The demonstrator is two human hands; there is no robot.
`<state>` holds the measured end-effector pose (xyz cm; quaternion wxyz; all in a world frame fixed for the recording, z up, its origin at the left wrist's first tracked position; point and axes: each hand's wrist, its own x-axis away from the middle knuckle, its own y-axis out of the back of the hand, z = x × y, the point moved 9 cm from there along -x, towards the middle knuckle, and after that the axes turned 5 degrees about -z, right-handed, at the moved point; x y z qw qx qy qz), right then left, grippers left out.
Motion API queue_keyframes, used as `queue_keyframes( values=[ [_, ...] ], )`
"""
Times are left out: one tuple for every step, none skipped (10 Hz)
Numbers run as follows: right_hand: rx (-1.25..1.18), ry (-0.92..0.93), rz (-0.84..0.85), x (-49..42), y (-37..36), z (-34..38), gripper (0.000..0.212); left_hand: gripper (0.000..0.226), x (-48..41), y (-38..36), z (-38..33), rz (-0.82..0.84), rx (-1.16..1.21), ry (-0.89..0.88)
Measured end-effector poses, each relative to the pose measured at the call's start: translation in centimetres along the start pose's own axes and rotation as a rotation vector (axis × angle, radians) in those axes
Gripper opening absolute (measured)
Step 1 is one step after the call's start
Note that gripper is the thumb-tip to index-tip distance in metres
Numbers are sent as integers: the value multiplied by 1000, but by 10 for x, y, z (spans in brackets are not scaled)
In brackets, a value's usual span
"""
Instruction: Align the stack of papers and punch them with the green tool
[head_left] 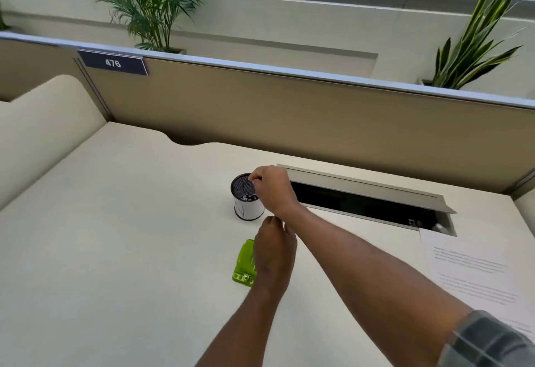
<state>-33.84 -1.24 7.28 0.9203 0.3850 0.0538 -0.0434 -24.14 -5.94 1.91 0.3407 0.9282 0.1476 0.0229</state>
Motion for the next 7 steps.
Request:
queue_keyframes(
  values=[
    [125,67,86,-12,-28,3,33,18,-12,1,9,-5,56,31],
    [217,125,88,-18,-40,2,27,15,-19,3,16,-11,86,37],
    [263,150,67,-19,-43,6,21,12,-25,2,22,-17,77,41],
    [269,159,81,-20,-45,4,24,12,-32,2,24,-22,69,38],
    [272,118,71,-22,-37,0,17,15,-37,4,22,-21,68,47],
    [246,84,38,-22,-25,-6,22,17,-40,8,15,-53,45,2],
    [194,22,-48,-9,-7,-22,26,21,-36,6,12,-47,-11,-35]
  ],
)
